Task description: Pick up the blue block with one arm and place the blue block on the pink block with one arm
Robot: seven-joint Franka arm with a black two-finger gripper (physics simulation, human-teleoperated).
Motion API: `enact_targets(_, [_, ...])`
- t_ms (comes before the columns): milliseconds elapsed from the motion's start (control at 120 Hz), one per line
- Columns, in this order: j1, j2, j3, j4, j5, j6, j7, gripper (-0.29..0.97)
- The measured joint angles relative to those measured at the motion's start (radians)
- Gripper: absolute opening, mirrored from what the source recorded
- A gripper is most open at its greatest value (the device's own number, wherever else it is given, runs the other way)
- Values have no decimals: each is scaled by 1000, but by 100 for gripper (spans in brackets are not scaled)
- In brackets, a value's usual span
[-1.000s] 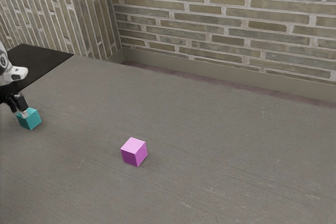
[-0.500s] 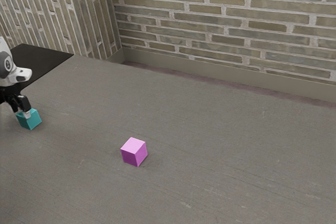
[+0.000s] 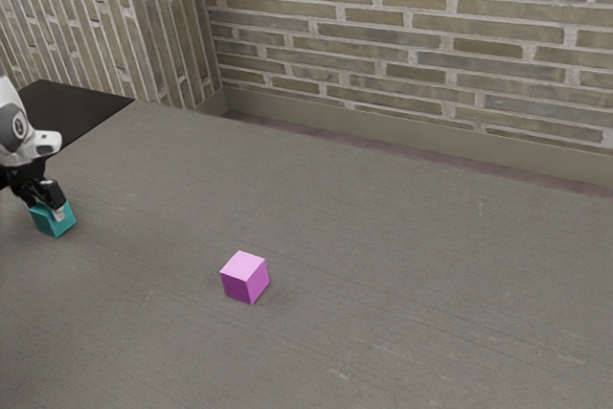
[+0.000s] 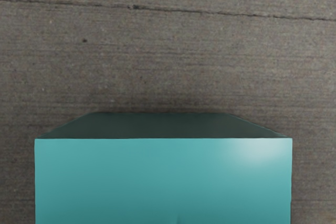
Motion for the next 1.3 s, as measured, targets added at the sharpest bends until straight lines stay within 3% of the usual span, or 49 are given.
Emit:
enact_targets(300, [0, 13, 0, 1, 5, 10, -10, 67])
enact_targets(625, [-3, 16, -2, 2, 3, 16, 6, 40])
enact_targets(767, [-8, 0, -7, 2, 5, 18, 8, 38])
enact_targets(892, [-23, -125, -82, -73, 18, 17, -12, 37])
enact_targets(1117, [5, -253, -368, -233, 146, 19, -155, 38])
enact_targets(1300, [1, -402, -491, -435, 180, 69, -325, 37])
